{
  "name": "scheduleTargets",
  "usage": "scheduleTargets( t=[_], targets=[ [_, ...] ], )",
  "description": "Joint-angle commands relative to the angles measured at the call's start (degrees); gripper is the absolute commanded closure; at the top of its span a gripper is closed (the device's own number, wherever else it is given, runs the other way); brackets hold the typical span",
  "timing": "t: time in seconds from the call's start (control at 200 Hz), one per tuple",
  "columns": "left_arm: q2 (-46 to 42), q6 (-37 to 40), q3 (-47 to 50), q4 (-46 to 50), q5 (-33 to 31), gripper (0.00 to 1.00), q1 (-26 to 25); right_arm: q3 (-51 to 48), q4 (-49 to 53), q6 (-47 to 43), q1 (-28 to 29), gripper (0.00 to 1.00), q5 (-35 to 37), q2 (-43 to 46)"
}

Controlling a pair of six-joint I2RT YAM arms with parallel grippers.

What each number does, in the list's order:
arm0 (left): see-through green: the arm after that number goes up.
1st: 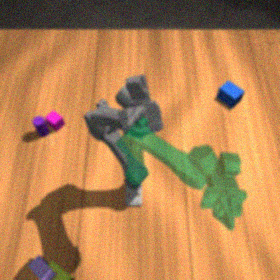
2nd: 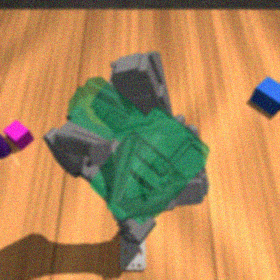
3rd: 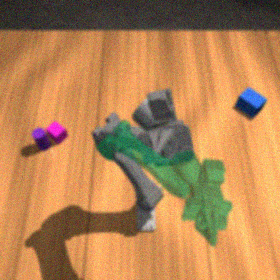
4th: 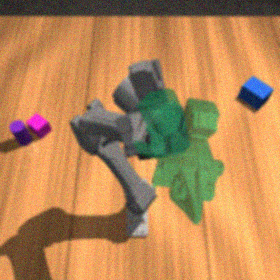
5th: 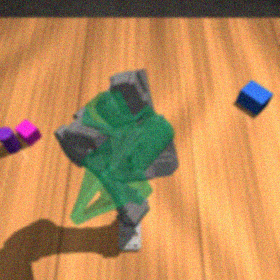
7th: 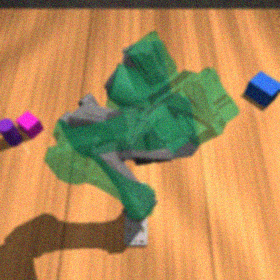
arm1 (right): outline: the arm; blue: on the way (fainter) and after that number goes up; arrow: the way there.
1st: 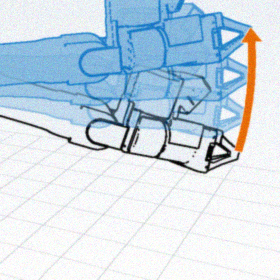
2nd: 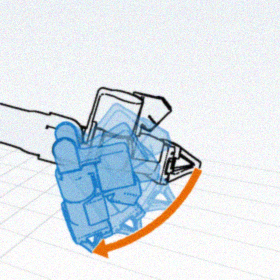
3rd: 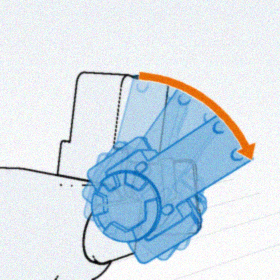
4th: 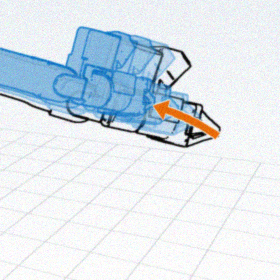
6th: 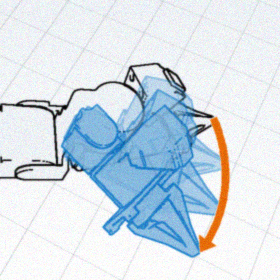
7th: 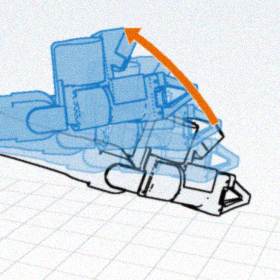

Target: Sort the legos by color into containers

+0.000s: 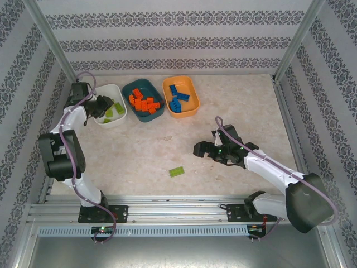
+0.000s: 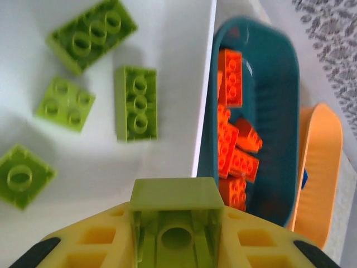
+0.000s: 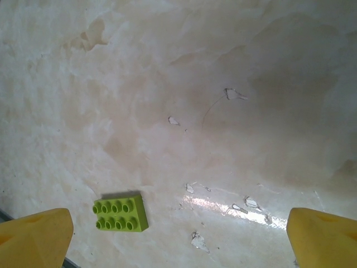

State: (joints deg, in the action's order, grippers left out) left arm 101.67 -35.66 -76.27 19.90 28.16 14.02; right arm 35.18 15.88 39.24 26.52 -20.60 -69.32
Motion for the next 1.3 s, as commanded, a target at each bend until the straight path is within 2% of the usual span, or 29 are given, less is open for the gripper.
scheduleTargets(
  t=[0.0, 0.375, 0.545, 0.709, 1.054, 1.294],
  targets=[
    [4.1, 3.42, -7.18, 4.76, -5.1, 0.71, 1.17, -0.69, -1.52, 0.3, 0.63, 0.02, 0.21, -1.35],
    [18.48, 13.05, -25.79, 16.71, -21.27, 0.7, 1.26, 0.37, -2.54, -0.06, 0.84, 0.02, 0.03, -6.15],
    [22.73, 15.09, -30.18, 19.56, -22.04, 0.68, 1.28, 1.18, -3.51, 0.12, 1.07, 0.02, -0.14, -8.98],
    [23.21, 15.18, -30.08, 19.44, -21.7, 0.57, 1.27, 2.85, -4.28, 0.79, 2.27, 0.02, -0.31, -11.5],
    [16.25, 14.25, -25.98, 16.8, -17.05, 0.45, 1.23, 4.29, -2.31, 0.83, 5.1, 0.02, 1.24, -10.29],
    [0.89, 10.56, -15.09, 9.48, -11.5, 0.35, -2.06, 2.36, -1.09, 1.14, 5.19, 0.02, 3.11, -4.68]
  ],
)
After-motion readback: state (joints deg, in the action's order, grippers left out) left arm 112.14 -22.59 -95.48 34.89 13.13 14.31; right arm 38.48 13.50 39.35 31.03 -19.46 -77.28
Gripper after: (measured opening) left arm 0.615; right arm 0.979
